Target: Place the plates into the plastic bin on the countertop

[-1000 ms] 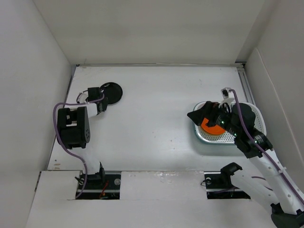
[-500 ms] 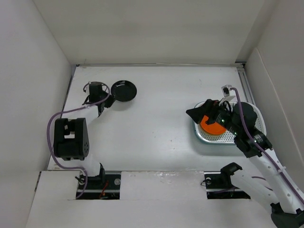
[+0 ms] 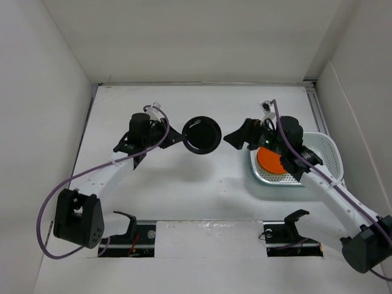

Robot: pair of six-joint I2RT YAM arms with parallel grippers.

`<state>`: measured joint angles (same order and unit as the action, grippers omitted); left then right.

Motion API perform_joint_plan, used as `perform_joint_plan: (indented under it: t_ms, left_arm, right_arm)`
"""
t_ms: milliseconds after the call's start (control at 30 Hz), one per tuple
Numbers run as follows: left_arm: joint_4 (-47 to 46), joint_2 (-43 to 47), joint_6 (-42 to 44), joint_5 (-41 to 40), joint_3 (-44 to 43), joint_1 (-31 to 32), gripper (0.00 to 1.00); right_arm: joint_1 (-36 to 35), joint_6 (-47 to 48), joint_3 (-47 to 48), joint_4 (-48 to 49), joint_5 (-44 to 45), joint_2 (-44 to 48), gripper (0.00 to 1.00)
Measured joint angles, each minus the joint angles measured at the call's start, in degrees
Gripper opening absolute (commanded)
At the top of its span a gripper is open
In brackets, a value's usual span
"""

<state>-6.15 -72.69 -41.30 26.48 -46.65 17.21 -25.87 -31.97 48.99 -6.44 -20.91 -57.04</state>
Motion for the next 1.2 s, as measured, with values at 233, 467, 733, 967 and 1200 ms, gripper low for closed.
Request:
perform_joint_plan:
  t_ms: [233, 467, 733, 967, 1200]
  left_arm:
    - [1.7, 5.5, 2.8, 9.6, 2.3, 0.6, 0.00]
    - [2.9, 8.7, 5.6, 13.0, 3.5, 0.7, 0.34]
    - [17.9, 11.7, 7.7, -3.1, -1.3, 0.8, 0.99]
    - [27.3, 17.9, 10.9, -21.6, -9.4, 0.7, 0.99]
    - [30.3, 18.8, 11.9, -27.0, -9.1, -1.6, 0.99]
  right_arm:
    - [-1.7, -1.1, -0.8, 7.6, -2.0, -9.3, 0.81]
    - [-3.5, -4.3, -2.2, 12.9, -6.2, -15.3, 0.00]
    - [-0.1, -7.0, -3.7, 9.9, 1.0, -8.0, 0.00]
    - [14.3, -12.5, -7.6, -3.8, 16.5, 7.0, 0.00]
    - [24.1, -18.4, -12.5, -18.1, 26.2, 18.1, 0.00]
